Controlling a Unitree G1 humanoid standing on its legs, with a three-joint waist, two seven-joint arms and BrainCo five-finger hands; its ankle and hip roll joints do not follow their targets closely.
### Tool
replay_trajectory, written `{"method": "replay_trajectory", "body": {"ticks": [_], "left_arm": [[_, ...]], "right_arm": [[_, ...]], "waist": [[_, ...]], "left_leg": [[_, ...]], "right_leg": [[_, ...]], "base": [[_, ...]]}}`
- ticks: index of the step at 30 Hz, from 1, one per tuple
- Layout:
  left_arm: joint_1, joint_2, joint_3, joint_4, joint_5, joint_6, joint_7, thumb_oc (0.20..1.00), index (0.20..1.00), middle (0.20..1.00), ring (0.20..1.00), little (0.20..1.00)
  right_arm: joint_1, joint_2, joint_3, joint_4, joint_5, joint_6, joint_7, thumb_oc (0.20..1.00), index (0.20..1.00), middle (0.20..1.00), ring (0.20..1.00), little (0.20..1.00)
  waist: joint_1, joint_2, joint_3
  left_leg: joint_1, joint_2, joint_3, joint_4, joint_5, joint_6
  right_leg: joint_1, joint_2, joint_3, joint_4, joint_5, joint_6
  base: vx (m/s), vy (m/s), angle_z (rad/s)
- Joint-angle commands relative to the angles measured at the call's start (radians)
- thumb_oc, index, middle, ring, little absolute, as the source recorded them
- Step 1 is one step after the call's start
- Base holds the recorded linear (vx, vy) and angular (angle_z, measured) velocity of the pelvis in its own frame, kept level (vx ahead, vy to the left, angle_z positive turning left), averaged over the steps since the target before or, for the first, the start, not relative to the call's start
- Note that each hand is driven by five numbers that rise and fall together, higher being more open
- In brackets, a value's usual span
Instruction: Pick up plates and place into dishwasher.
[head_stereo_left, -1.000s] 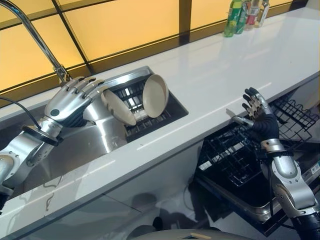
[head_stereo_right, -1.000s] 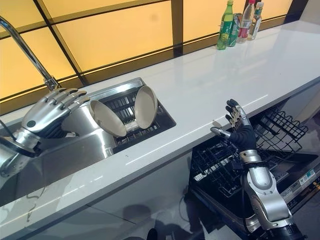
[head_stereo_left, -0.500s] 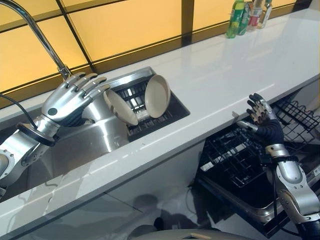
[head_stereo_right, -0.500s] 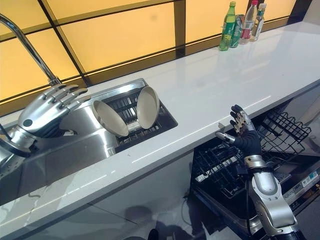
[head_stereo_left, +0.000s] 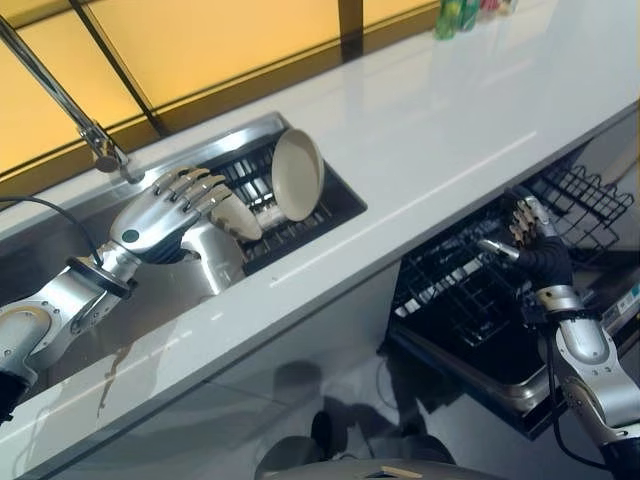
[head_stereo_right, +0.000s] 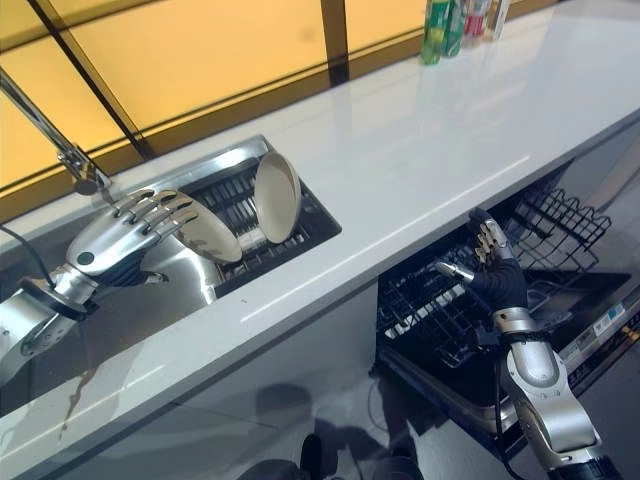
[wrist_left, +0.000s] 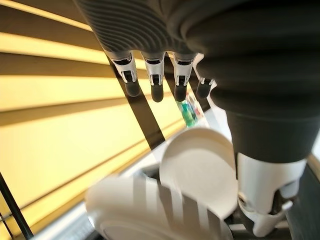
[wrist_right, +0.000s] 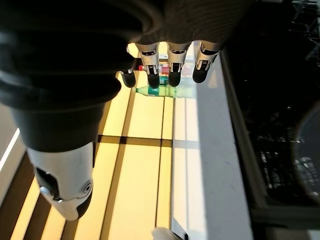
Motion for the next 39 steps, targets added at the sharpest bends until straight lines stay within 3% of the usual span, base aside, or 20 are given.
{"method": "replay_trajectory", "body": {"ticks": [1, 7, 15, 16, 18, 19, 20, 27, 39], "left_arm": [[-0.102, -0.013, 0.032, 0.043, 0.005, 0.075, 0.055, 1.0, 1.0, 1.0, 1.0, 1.0], [-0.171, 0.019, -0.024, 0.096, 0.007, 0.134, 0.025, 1.0, 1.0, 1.0, 1.0, 1.0], [-0.201, 0.005, -0.067, 0.141, 0.031, 0.164, 0.018, 1.0, 1.0, 1.0, 1.0, 1.0], [-0.205, 0.003, -0.07, 0.145, 0.03, 0.163, 0.009, 0.956, 0.956, 0.956, 0.956, 0.956], [-0.205, 0.001, -0.075, 0.159, 0.027, 0.166, -0.013, 0.595, 0.595, 0.595, 0.595, 0.595], [-0.203, -0.002, -0.077, 0.171, 0.03, 0.165, -0.021, 0.454, 0.454, 0.454, 0.454, 0.454], [-0.202, -0.003, -0.078, 0.18, 0.032, 0.161, -0.029, 0.2, 0.2, 0.2, 0.2, 0.2], [-0.184, -0.007, -0.083, 0.216, 0.025, 0.138, -0.044, 0.2, 0.2, 0.2, 0.2, 0.2], [-0.117, -0.027, -0.017, 0.207, 0.075, 0.125, 0.063, 0.2, 0.2, 0.2, 0.2, 0.2]], "right_arm": [[-0.075, -0.026, 0.002, -0.024, -0.014, -0.087, -0.033, 1.0, 1.0, 1.0, 1.0, 1.0], [-0.096, -0.028, 0.009, -0.025, -0.024, -0.098, -0.045, 1.0, 1.0, 1.0, 1.0, 1.0], [-0.085, -0.023, 0.012, -0.024, -0.034, -0.081, -0.028, 1.0, 1.0, 1.0, 1.0, 1.0], [-0.084, -0.023, 0.012, -0.025, -0.036, -0.079, -0.027, 1.0, 1.0, 1.0, 1.0, 1.0], [-0.082, -0.021, 0.011, -0.028, -0.041, -0.073, -0.024, 1.0, 1.0, 1.0, 1.0, 1.0], [-0.082, -0.019, 0.012, -0.028, -0.042, -0.07, -0.025, 1.0, 1.0, 1.0, 1.0, 1.0], [-0.081, -0.016, 0.01, -0.027, -0.044, -0.067, -0.023, 1.0, 1.0, 1.0, 1.0, 1.0], [-0.065, -0.013, -0.003, -0.029, -0.042, -0.054, 0.003, 1.0, 1.0, 1.0, 1.0, 1.0], [-0.003, -0.005, -0.036, -0.044, -0.037, -0.03, 0.04, 1.0, 1.0, 1.0, 1.0, 1.0]], "waist": [[0.011, -0.052, 0.015], [0.011, -0.058, 0.047], [0.008, -0.054, 0.032], [0.008, -0.054, 0.031], [0.008, -0.054, 0.031], [0.008, -0.054, 0.03], [0.008, -0.054, 0.028], [0.0, -0.045, 0.015], [-0.007, -0.036, -0.015]], "left_leg": [[-0.069, -0.052, 0.028, 0.154, -0.123, 0.059], [-0.099, -0.059, 0.039, 0.171, -0.123, 0.065], [-0.068, -0.067, 0.039, 0.159, -0.124, 0.067], [-0.065, -0.067, 0.038, 0.157, -0.124, 0.067], [-0.057, -0.067, 0.038, 0.155, -0.124, 0.067], [-0.053, -0.068, 0.037, 0.152, -0.124, 0.067], [-0.048, -0.068, 0.037, 0.148, -0.124, 0.068], [-0.011, -0.071, 0.034, 0.13, -0.123, 0.068], [0.046, -0.076, 0.02, 0.103, -0.12, 0.066]], "right_leg": [[-0.074, -0.035, 0.011, -0.026, 0.121, 0.064], [-0.086, -0.042, 0.018, -0.033, 0.13, 0.069], [-0.049, -0.05, 0.013, -0.045, 0.124, 0.068], [-0.047, -0.05, 0.012, -0.045, 0.124, 0.069], [-0.042, -0.051, 0.013, -0.045, 0.124, 0.07], [-0.039, -0.051, 0.013, -0.046, 0.123, 0.071], [-0.035, -0.051, 0.013, -0.047, 0.123, 0.072], [-0.01, -0.049, 0.013, -0.049, 0.116, 0.07], [0.024, -0.05, 0.006, -0.047, 0.111, 0.067]], "base": [[-0.11, 0.025, -0.14], [-0.04, 0.032, -0.08], [0.05, 0.043, 0.01], [0.04, 0.028, 0.03], [0.0, 0.0, 0.0], [0.0, 0.0, 0.0], [0.04, 0.014, -0.02], [0.04, 0.021, -0.01], [0.05, 0.004, 0.01]]}}
